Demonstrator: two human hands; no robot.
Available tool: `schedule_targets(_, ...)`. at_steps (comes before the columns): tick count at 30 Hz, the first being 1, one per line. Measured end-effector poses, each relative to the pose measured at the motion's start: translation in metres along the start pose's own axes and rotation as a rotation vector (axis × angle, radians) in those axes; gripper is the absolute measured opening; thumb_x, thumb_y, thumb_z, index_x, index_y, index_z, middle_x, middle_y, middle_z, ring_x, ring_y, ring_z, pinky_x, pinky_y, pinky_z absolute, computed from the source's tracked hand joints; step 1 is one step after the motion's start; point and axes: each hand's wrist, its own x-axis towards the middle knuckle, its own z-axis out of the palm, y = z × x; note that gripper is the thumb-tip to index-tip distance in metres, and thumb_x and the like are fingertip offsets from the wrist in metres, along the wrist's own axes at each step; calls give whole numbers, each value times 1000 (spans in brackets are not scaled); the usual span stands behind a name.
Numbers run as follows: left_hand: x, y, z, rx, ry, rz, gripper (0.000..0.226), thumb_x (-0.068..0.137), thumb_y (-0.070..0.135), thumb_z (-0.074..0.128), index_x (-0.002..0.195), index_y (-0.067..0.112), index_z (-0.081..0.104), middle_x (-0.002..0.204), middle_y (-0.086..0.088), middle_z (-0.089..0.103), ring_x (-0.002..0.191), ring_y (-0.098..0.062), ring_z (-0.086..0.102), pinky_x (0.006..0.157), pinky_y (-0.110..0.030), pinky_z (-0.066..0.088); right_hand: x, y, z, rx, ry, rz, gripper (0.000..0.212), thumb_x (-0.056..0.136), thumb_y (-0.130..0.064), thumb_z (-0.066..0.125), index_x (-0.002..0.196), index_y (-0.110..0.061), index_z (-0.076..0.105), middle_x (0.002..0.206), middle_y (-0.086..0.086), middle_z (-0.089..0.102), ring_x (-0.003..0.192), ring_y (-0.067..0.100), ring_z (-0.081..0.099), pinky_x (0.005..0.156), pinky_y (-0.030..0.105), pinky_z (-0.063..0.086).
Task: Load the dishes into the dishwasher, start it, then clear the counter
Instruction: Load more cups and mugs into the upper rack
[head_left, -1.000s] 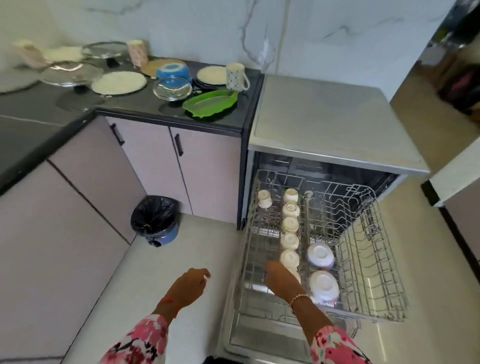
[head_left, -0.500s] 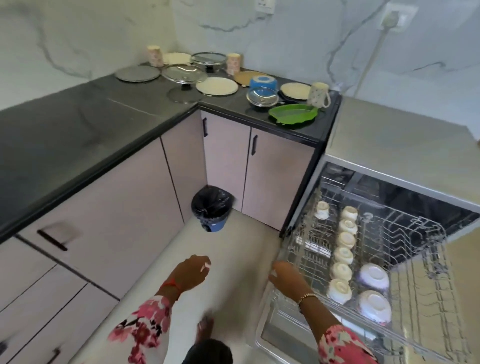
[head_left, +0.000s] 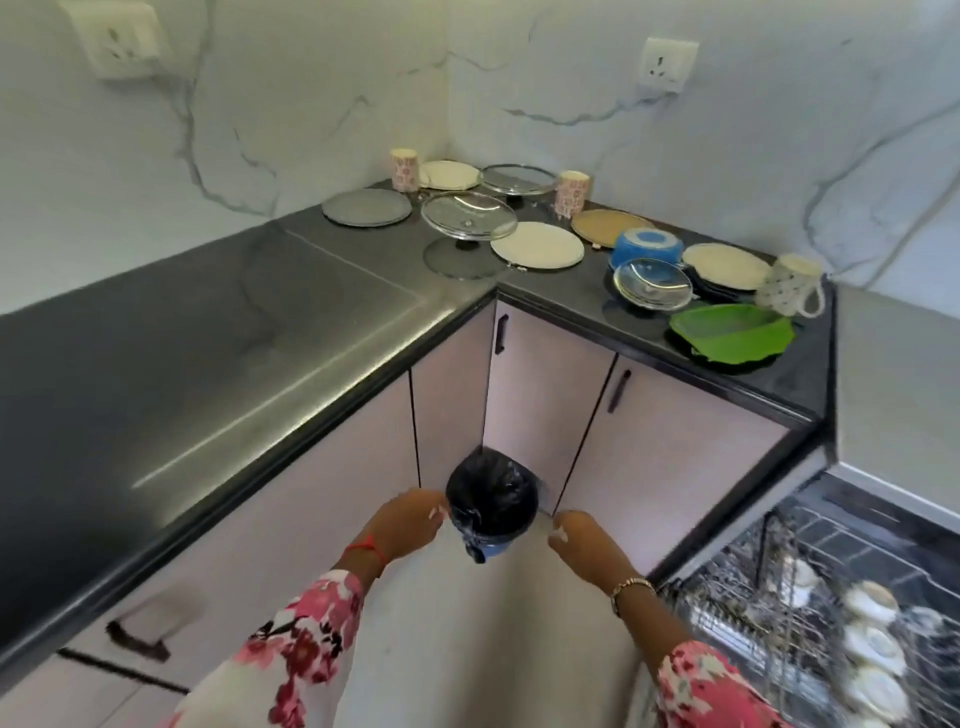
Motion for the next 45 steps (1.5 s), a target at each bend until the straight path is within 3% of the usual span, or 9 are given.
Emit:
schedule_targets(4,72,-12,-44,-15,98,27,29,95,10,41,117,3,58,118,-16,61,108,-30,56,91,-32,43,72,-17,-47,50,97,-1,27,93,-22,50,106,1,57,111,18,57,102,30,54,87,33,42)
schedule_targets(8,156,-15,-81,-44,215,82,29,92,5,44,117,0,59,120,-15,62,113,-27,57,98,-31,42,155,-25,-99,70,163,-46,29,95,-22,47,113,0,55,116,15,55,108,29,52,92,33,39)
schedule_targets(13,267,-18,-123,-78,368,74,25,89,5,46,106,4,65,110,-10,66,104,-24,61,90,-33,47,267,-35,-177,117,276,-139,25,94,-24,49,106,-5,60,108,11,56,100,23,54,85,30,42)
schedule_targets(16,329,-26,-146,-66,386,21,21,89,8,49,101,7,66,106,-9,68,101,-24,61,88,-32,46,329,-46,-232,130,333,-177,19,93,-22,51,94,-6,62,98,9,58,88,18,54,76,27,41)
schedule_targets(22,428,-54,-180,-115,447,-89,19,85,5,55,103,3,62,106,-13,62,106,-27,54,93,-29,37,448,-61,-320,178,465,-200,23,92,-19,53,104,-1,63,111,14,58,103,26,56,87,29,41)
schedule_targets(28,509,-98,-213,-78,363,-97,28,84,6,55,111,1,58,117,-17,55,112,-33,50,100,-40,39,543,-64,-381,128,550,-143,23,91,-19,55,100,1,61,107,20,56,96,29,54,74,29,36)
schedule_targets(35,585,-155,-253,-126,362,-30,52,80,48,40,120,16,54,124,-5,56,114,-22,52,102,-43,39,627,-63,-428,-47,521,-28,41,94,-19,49,128,3,44,134,24,37,122,40,40,101,47,40)
schedule_targets(38,614,-178,-257,14,309,-65,73,80,67,26,129,18,48,139,-4,44,132,-23,38,110,-50,26,660,-61,-440,-121,490,47,47,94,-22,51,132,1,38,137,24,30,124,41,34,103,46,35)
schedule_targets(45,626,-199,-245,275,341,-79,68,80,59,26,140,28,34,150,6,31,140,-11,22,114,-39,15,715,-55,-456,-86,404,149,71,83,-25,66,142,-16,27,149,16,13,135,41,17,107,56,29)
